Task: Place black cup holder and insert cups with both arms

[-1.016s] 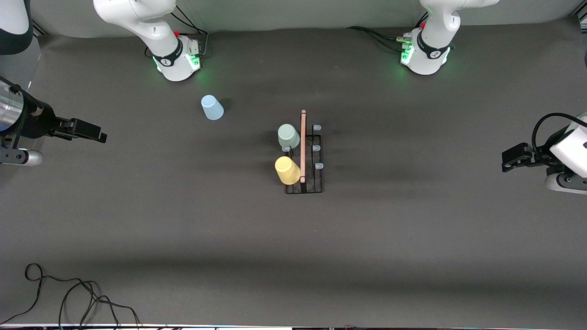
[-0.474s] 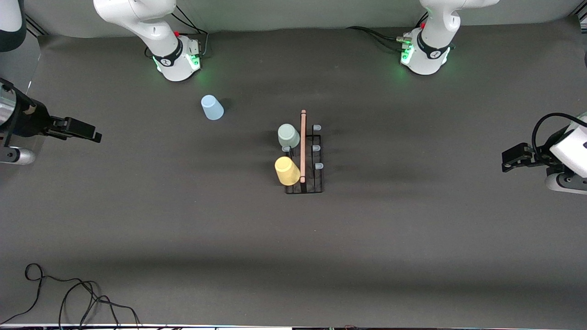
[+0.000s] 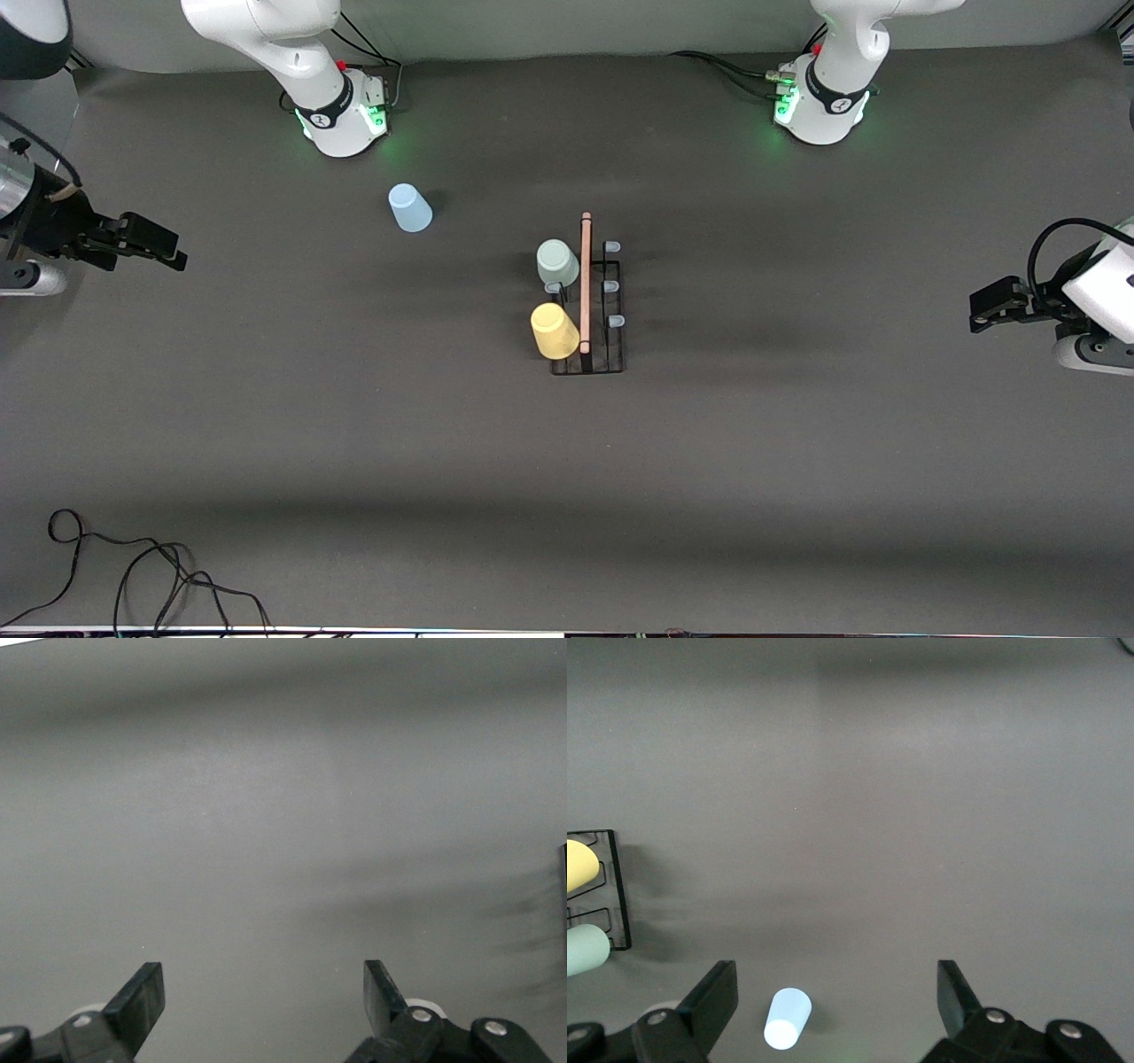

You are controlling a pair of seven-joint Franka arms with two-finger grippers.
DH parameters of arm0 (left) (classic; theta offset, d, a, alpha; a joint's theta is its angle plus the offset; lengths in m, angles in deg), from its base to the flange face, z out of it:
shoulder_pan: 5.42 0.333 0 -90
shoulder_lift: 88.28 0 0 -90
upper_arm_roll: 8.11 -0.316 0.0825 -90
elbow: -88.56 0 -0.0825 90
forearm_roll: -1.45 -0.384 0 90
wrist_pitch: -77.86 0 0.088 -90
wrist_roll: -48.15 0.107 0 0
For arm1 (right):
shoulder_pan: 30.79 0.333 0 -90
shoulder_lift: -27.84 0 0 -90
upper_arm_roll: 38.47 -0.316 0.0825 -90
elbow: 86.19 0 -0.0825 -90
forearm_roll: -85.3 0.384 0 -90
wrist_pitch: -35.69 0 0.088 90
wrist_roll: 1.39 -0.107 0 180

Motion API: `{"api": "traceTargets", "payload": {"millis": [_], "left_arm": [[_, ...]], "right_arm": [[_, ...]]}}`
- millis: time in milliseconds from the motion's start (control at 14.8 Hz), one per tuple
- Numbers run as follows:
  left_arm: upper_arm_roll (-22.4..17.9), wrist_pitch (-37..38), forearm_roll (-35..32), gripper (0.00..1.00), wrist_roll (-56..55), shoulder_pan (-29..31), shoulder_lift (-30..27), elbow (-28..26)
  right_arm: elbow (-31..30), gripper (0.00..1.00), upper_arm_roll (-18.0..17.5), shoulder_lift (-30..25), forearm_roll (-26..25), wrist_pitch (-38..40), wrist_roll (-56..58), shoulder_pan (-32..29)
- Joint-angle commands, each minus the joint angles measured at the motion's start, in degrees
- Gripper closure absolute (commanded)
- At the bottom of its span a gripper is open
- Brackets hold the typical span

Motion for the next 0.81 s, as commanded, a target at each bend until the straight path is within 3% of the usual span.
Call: {"api": "traceTargets", "payload": {"millis": [0,745], "left_arm": [[-0.1,-0.28,-0.21,0.0,0.8,-0.05,-0.89,-0.62],[-0.1,-0.19,-0.21,0.0,0.8,-0.05,-0.97,-0.62]], "right_arm": [[-0.92,0.0,-1.46,-1.15,-1.34,-0.87,0.53,-1.11],[0.04,0.0,-1.11,0.87,-1.25,-0.61,0.44,-0.58]]}}
